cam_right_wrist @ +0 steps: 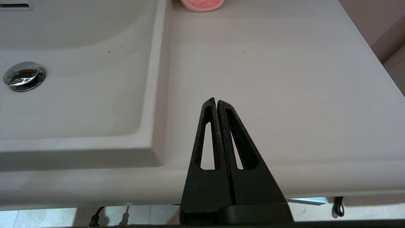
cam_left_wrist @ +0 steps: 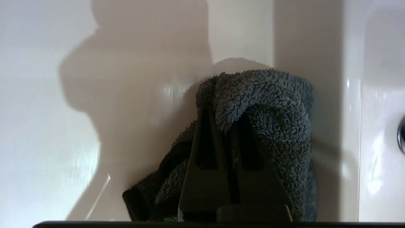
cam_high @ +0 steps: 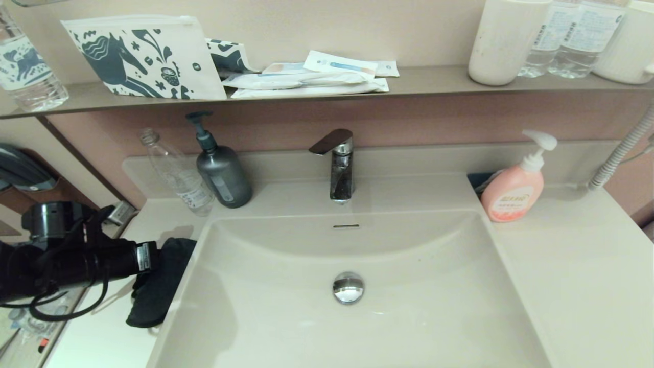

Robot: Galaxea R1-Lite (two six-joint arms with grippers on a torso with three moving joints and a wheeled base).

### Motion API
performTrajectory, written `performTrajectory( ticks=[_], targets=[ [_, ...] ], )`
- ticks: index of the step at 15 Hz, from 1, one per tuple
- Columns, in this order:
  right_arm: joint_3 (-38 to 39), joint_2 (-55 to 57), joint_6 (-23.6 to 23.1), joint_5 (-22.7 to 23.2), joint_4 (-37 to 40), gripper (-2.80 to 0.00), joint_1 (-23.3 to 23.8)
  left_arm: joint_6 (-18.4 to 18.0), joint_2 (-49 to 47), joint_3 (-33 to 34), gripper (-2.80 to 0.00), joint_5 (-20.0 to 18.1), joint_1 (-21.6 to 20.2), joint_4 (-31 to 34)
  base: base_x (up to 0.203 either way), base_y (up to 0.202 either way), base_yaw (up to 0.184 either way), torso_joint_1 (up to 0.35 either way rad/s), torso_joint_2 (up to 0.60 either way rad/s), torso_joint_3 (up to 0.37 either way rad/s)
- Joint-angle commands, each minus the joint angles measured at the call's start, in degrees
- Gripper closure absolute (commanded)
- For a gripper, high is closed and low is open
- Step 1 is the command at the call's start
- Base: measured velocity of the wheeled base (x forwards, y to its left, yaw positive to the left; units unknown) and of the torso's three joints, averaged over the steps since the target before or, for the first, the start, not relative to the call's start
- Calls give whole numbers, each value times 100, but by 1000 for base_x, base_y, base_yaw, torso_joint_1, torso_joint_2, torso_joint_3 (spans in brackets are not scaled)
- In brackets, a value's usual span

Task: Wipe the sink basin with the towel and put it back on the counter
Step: Wipe the sink

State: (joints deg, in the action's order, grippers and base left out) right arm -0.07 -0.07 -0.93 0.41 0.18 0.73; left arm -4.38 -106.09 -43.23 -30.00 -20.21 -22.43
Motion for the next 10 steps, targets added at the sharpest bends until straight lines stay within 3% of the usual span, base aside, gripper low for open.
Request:
performTrajectory(
  ticks=[1,6,10],
  targets=[
    [-1,7,-3,2,0,0,6,50,-166,-239,0,53,85,-44,0,0,0,0,0,0],
    [-1,7,2,2,0,0,-2,357,-587,-712,0,379,394,-365,0,0,0,0,0,0],
    [-1,7,-4,2,0,0,-3,348,-581,-316,0,394,422,-367,0,0,0,0,0,0]
  ],
)
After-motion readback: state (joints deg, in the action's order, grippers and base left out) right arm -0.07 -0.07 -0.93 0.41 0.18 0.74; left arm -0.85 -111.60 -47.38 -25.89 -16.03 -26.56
